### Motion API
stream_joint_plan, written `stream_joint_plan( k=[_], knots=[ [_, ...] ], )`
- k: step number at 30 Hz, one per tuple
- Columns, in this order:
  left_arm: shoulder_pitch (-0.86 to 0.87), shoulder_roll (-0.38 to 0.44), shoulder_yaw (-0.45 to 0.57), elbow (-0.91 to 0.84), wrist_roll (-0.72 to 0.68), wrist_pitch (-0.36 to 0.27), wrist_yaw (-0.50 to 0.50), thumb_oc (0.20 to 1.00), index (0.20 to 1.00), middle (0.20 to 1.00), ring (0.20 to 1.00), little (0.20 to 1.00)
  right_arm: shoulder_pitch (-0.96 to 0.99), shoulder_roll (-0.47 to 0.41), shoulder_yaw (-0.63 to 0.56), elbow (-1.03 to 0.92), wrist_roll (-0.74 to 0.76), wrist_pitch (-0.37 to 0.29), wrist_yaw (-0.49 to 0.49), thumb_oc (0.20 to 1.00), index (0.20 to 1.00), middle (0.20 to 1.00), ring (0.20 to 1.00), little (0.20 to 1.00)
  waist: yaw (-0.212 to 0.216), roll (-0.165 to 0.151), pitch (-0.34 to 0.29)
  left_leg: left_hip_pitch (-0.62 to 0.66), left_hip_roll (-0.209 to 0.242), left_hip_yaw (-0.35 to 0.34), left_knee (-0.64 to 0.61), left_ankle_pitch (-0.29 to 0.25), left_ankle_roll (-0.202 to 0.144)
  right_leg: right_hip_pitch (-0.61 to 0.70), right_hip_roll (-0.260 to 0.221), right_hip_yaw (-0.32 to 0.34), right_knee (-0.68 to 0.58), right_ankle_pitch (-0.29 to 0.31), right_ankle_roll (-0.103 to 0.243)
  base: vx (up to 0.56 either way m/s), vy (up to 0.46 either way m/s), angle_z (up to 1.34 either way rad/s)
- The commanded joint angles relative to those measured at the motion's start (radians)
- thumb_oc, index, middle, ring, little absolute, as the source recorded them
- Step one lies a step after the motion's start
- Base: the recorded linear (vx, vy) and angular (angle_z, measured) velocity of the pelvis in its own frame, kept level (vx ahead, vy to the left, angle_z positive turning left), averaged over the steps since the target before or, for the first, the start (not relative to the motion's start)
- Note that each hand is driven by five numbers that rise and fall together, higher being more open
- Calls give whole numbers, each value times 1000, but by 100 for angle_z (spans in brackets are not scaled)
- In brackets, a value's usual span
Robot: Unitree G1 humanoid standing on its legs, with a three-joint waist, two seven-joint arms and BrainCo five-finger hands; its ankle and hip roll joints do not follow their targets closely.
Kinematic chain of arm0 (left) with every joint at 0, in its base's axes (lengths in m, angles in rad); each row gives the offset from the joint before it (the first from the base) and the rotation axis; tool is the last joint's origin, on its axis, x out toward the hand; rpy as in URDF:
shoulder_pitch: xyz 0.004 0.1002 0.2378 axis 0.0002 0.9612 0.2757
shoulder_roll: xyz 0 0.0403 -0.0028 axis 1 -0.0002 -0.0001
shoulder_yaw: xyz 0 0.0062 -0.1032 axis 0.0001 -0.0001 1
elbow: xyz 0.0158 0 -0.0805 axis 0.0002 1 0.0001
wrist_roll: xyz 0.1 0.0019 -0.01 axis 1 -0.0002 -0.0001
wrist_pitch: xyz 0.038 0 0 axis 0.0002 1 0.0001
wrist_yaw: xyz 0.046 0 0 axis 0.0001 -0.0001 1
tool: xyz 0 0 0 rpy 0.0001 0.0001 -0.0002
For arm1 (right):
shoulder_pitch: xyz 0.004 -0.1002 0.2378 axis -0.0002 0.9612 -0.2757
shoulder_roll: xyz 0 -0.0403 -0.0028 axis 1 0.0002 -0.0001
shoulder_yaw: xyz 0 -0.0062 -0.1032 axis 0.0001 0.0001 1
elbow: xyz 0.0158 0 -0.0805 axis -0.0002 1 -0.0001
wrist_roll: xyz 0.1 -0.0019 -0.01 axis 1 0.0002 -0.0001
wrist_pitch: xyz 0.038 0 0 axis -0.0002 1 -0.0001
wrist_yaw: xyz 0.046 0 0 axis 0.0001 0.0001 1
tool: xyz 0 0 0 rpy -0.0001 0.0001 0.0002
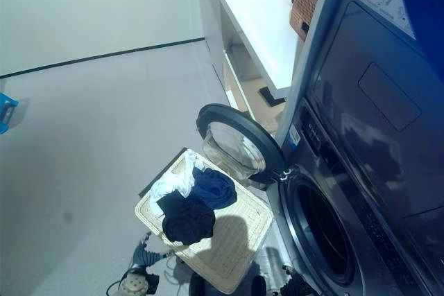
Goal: Put the clothes into the washing machine.
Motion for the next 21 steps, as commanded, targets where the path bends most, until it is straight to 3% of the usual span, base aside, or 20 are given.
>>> stream_joint_plan(
  k=[1, 3, 8, 10, 16, 21],
  knots=[
    [-60, 13, -49, 9, 126, 6, 143, 1000, 1000, 1000, 1000, 1000, -41, -7, 63, -27, 34, -40, -12, 1000, 1000, 1000, 1000, 1000, -25, -35, 19, -12, -109, 86, 4, -72, 82, -112, 19, 87, 44, 33, 62, 0, 0, 0],
    [-115, 30, -66, 13, 169, 57, 218, 1000, 1000, 1000, 1000, 1000, -64, -13, 77, -28, 57, -48, -20, 1000, 1000, 1000, 1000, 1000, -30, -42, 46, -38, -110, 89, 16, -70, 81, -136, 19, 97, 45, 43, 64, -23, 44, -11],
    [-203, 59, -67, 35, 180, 103, 287, 1000, 1000, 1000, 1000, 1000, -101, -16, 97, -38, 102, -69, -24, 1000, 1000, 1000, 1000, 1000, -36, -76, 93, -91, -109, 107, 72, -85, 75, -170, 17, 101, 44, 59, 70, -12, -1, -20],
    [-263, 97, -54, 53, 195, 118, 294, 1000, 1000, 1000, 1000, 1000, -127, -9, 113, -55, 142, -76, -24, 1000, 1000, 1000, 1000, 1000, -39, -106, 128, -129, -104, 122, 98, -88, 71, -205, 16, 102, 53, 72, 76, -38, -56, -19],
    [-361, 157, -41, 78, 194, 153, 275, 1000, 1000, 1000, 1000, 1000, -155, 3, 146, -101, 198, -75, -25, 1000, 1000, 1000, 1000, 1000, -50, -154, 183, -192, -91, 138, 112, -74, 65, -290, 23, 105, 97, 87, 88, -29, -54, -10],
    [-434, 179, -67, 92, 187, 189, 242, 1000, 1000, 1000, 1000, 1000, -157, -11, 162, -146, 215, -71, -42, 1000, 1000, 1000, 1000, 1000, -78, -164, 188, -283, -84, 140, 110, -44, 53, -395, 36, 111, 120, 105, 87, -8, 11, -9]
  ],
)
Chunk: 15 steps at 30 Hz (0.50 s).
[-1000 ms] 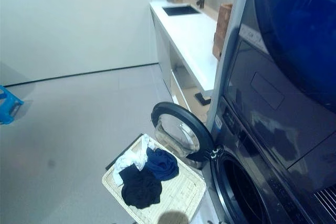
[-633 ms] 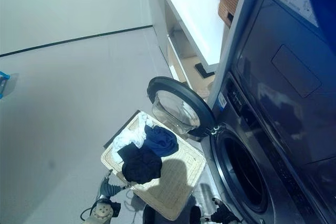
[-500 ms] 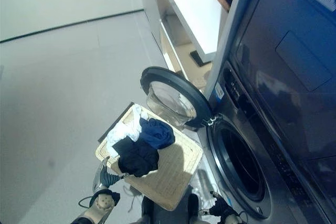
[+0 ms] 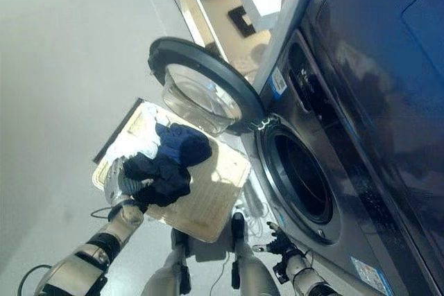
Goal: Put the clothes into the washing machine.
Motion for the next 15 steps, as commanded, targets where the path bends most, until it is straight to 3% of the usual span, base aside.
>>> stream_joint_plan(
  k=[1, 7, 8, 9, 15],
  knots=[
    [-44, 30, -36, 35, 32, 31, -19, 1000, 1000, 1000, 1000, 1000, 1, -4, 36, -73, 29, -21, -20, 1000, 1000, 1000, 1000, 1000, -25, -34, -4, -89, -83, 43, 66, -52, 34, -146, 42, 33, 54, 63, 80, 12, 16, -3],
    [-132, 59, -132, 55, 107, 117, -130, 1000, 1000, 1000, 1000, 1000, -4, -32, 42, -129, 92, -18, -35, 1000, 1000, 1000, 1000, 1000, -55, -31, -4, -183, -79, 35, 64, -24, 22, -245, 57, 41, 66, 79, 73, 3, 1, -1],
    [-132, 59, -132, 55, 107, 117, -130, 1000, 1000, 1000, 1000, 1000, -4, -32, 42, -129, 92, -18, -35, 1000, 1000, 1000, 1000, 1000, -55, -31, -4, -183, -79, 35, 64, -24, 22, -245, 57, 41, 66, 79, 73, 20, -15, -7],
    [-164, 60, -180, 70, 105, 168, -184, 1000, 1000, 1000, 1000, 1000, -10, -40, 37, -153, 121, -14, -42, 1000, 1000, 1000, 1000, 1000, -67, -28, -4, -222, -79, 26, 61, -12, 17, -284, 63, 46, 65, 88, 69, 19, -14, -6],
    [-194, 43, -215, 111, 52, 220, -255, 1000, 1000, 1000, 1000, 1000, -20, -49, 36, -191, 154, -6, -75, 1000, 1000, 1000, 1000, 1000, -80, -28, -4, -283, -77, 14, 72, -1, 5, -335, 65, 42, 62, 96, 62, 10, -32, -5]
  ],
)
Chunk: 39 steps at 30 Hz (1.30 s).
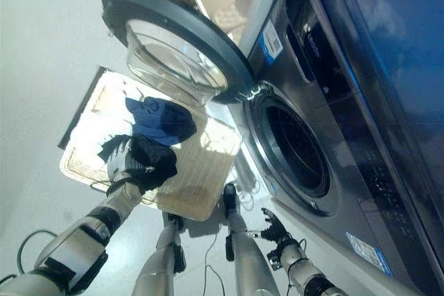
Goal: Put the clothes into the washing machine.
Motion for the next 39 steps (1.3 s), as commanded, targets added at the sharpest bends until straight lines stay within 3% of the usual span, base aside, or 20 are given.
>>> stream_joint_plan(
  k=[1, 9, 10, 12, 13, 16, 25, 35, 39],
  knots=[
    [4, -18, 17, 47, 7, 33, -68, 1000, 1000, 1000, 1000, 1000, 20, -17, 2, -51, 53, -3, -35, 1000, 1000, 1000, 1000, 1000, -3, -22, -7, -49, -77, 5, 40, -18, -7, -88, 63, 19, 22, 76, 67, 3, -73, -4],
    [-25, -33, -41, 74, 85, 85, -89, 1000, 1000, 1000, 1000, 1000, 2, -17, -5, -77, 102, 0, -59, 1000, 1000, 1000, 1000, 1000, -18, -28, -7, -114, -66, 4, 46, -5, -19, -149, 60, 11, 18, 95, 65, 0, -54, 0],
    [-33, -31, -59, 74, 114, 105, -109, 711, 711, 711, 711, 711, 2, -17, -6, -84, 105, 3, -60, 1000, 1000, 1000, 1000, 1000, -21, -29, -7, -123, -64, 5, 44, -1, -22, -159, 59, 10, 14, 100, 66, 0, 0, 0],
    [-45, -29, -82, 71, 136, 130, -134, 526, 526, 526, 526, 526, 1, -18, -6, -90, 104, 2, -60, 1000, 1000, 1000, 1000, 1000, -26, -31, -7, -136, -62, 7, 41, 3, -24, -173, 60, 9, 11, 106, 66, -4, -39, 1],
    [-60, -24, -111, 65, 172, 159, -186, 200, 200, 200, 200, 200, 2, -23, -4, -99, 105, 0, -57, 1000, 1000, 1000, 1000, 1000, -31, -33, -7, -148, -60, 7, 35, 6, -25, -188, 60, 9, 7, 112, 67, -8, -37, 0],
    [-79, -19, -162, 52, 235, 203, -283, 200, 200, 200, 200, 200, 4, -29, -3, -116, 103, 6, -55, 1000, 1000, 1000, 1000, 1000, -37, -32, -7, -165, -56, 7, 31, 8, -29, -206, 59, 6, 2, 117, 69, -6, -39, 1],
    [-112, -29, -270, 37, 348, 283, -350, 200, 200, 200, 200, 200, -26, -26, -10, -102, 112, -22, -55, 1000, 1000, 1000, 1000, 1000, -42, -27, -7, -153, -49, 5, 17, 9, -38, -199, 58, 1, -13, 121, 71, -9, -18, 1],
    [-81, -42, -268, 44, 380, 294, -303, 200, 200, 200, 200, 200, -40, -17, -48, -76, 128, -52, -79, 1000, 1000, 1000, 1000, 1000, -22, -13, -7, -63, -48, -4, 21, 7, -40, -105, 57, -12, -4, 99, 67, -11, -2, 2],
    [-58, -34, -230, 42, 320, 254, -258, 200, 200, 200, 200, 200, -38, -16, -71, -67, 122, -62, -90, 1000, 1000, 1000, 1000, 1000, -4, -1, -7, 3, -49, -12, 12, 2, -40, -40, 57, -18, 0, 78, 66, -11, -1, 8]
  ],
)
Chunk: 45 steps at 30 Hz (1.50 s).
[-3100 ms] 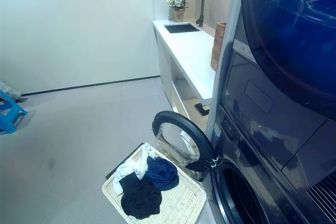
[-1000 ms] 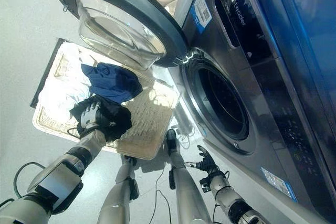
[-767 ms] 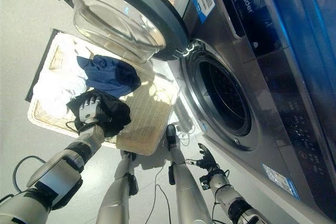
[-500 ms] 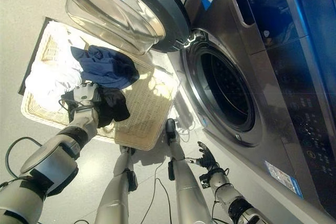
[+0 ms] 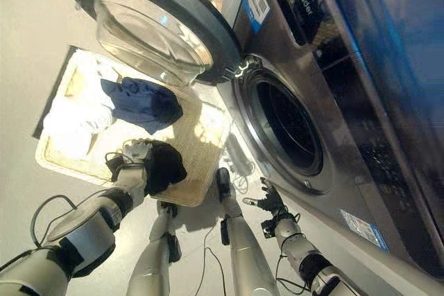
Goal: Put the clothes into the washing machine.
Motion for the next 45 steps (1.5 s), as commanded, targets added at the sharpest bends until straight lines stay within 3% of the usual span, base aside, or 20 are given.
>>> stream_joint_plan(
  k=[1, 5, 7, 9, 11, 16, 18, 20, 21, 26, 28, 38, 45],
  knots=[
    [15, 3, 77, 40, -40, -24, 51, 200, 200, 200, 200, 200, 43, -8, -39, -5, 15, -57, -25, 1000, 1000, 1000, 1000, 1000, 40, 0, -3, 25, -53, 12, -1, -46, -38, 3, 56, 3, -81, 79, 59, -4, -4, 6],
    [55, 17, 172, 3, -257, -143, 112, 200, 200, 200, 200, 200, 54, -1, -61, -8, -5, -78, -52, 1000, 1000, 1000, 1000, 1000, 70, 20, -3, 111, -59, -4, -13, -57, -32, 86, 50, -11, -75, 49, 59, 0, 0, 0],
    [59, 18, 192, -2, -259, -153, 109, 200, 200, 200, 200, 200, 53, -1, -66, -8, -4, -78, -53, 1000, 1000, 1000, 1000, 1000, 73, 23, -3, 119, -60, -7, -14, -57, -32, 94, 49, -12, -74, 47, 58, -9, 0, 7],
    [94, 25, 249, -35, -352, -225, 120, 200, 200, 200, 200, 200, 58, -2, -80, -23, -3, -79, -63, 1000, 1000, 1000, 1000, 1000, 88, 36, -3, 159, -64, -17, -20, -60, -31, 137, 44, -22, -75, 35, 58, -7, 2, 22],
    [157, 13, 342, -109, -510, -300, 101, 200, 200, 200, 200, 200, 68, -5, -104, -42, -18, -87, -73, 1000, 1000, 1000, 1000, 1000, 107, 55, -3, 206, -67, -29, -29, -66, -30, 188, 38, -36, -80, 20, 59, 0, 7, 12],
    [264, -23, 437, -238, -709, -393, 49, 200, 200, 200, 200, 200, 80, -2, -126, -74, -54, -88, -100, 1000, 1000, 1000, 1000, 1000, 133, 84, -3, 260, -71, -47, -44, -71, -28, 248, 30, -56, -86, 3, 61, -7, 5, 21],
    [361, -50, 498, -385, -849, -487, -29, 200, 200, 200, 200, 200, 92, -12, -145, -129, -67, -80, -102, 1000, 1000, 1000, 1000, 1000, 151, 103, -6, 299, -76, -62, -53, -76, -25, 292, 25, -69, -94, -6, 61, -7, 13, 18],
    [399, -55, 511, -447, -865, -529, -62, 200, 200, 200, 200, 200, 100, -17, -152, -153, -62, -73, -86, 1000, 1000, 1000, 1000, 1000, 158, 110, -12, 310, -77, -66, -58, -78, -25, 307, 22, -76, -99, -9, 60, -2, 18, 19],
    [451, -42, 509, -574, -899, -536, -83, 200, 200, 200, 200, 200, 113, -26, -160, -197, -46, -55, -57, 1000, 1000, 1000, 1000, 1000, 168, 118, -21, 319, -79, -77, -59, -80, -23, 318, 19, -82, -97, -13, 58, -6, 14, 11],
    [542, -8, 538, -768, -997, -578, -214, 200, 200, 200, 200, 200, 139, -42, -154, -287, 1, 25, 76, 1000, 1000, 1000, 1000, 1000, 189, 124, -42, 338, -82, -91, -60, -85, -21, 347, 10, -101, -101, -23, 55, 2, 8, 12],
    [591, 7, 550, -854, -1038, -596, -298, 200, 200, 200, 200, 200, 159, -52, -141, -352, 45, 90, 197, 1000, 1000, 1000, 1000, 1000, 201, 121, -54, 350, -85, -98, -64, -87, -20, 366, 8, -111, -107, -27, 53, 0, 0, 0],
    [620, 43, 503, -971, -1055, -595, -447, 200, 200, 200, 200, 200, 136, -85, -54, -528, 196, 238, 532, 1000, 1000, 1000, 1000, 1000, 222, 106, -81, 378, -92, -109, -67, -85, -13, 409, 7, -130, -116, -37, 48, 9, -10, 5],
    [595, 57, 449, -1017, -1068, -568, -484, 200, 200, 200, 200, 200, 113, -88, -7, -592, 308, 277, 606, 1000, 1000, 1000, 1000, 1000, 224, 102, -83, 386, -93, -102, -72, -84, -8, 417, 9, -127, -121, -36, 48, 0, 0, 0]
  ],
)
